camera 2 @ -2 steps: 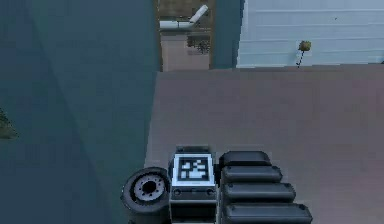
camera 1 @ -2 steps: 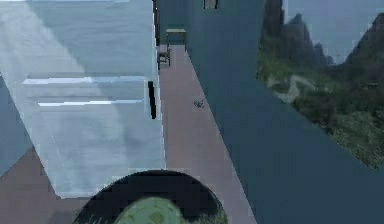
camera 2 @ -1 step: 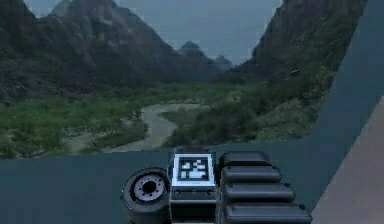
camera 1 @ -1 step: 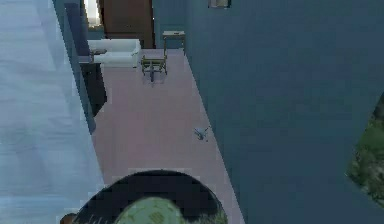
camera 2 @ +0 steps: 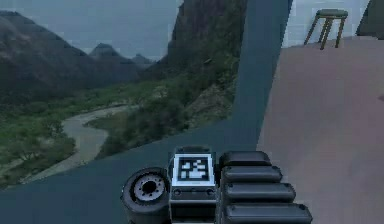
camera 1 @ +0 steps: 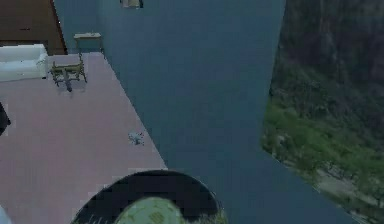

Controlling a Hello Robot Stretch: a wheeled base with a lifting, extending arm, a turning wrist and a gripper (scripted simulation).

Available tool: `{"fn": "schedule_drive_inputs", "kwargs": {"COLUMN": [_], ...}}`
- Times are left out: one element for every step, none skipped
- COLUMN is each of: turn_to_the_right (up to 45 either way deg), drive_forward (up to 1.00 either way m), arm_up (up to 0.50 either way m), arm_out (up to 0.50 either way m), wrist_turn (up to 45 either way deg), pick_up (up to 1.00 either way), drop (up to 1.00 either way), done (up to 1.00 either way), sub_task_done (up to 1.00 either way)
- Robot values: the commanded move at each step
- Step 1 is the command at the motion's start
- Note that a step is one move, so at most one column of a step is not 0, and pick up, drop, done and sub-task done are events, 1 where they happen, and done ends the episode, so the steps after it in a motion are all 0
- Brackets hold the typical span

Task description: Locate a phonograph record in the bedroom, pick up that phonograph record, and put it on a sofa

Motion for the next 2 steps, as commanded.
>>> {"fn": "schedule_drive_inputs", "kwargs": {"turn_to_the_right": [0.0,-24.0], "drive_forward": [0.1,0.0], "arm_up": [0.0,0.0], "arm_out": [0.0,0.0], "wrist_turn": [0.0,0.0], "pick_up": [0.0,0.0], "drop": [0.0,0.0], "done": [0.0,0.0], "sub_task_done": [0.0,0.0]}}
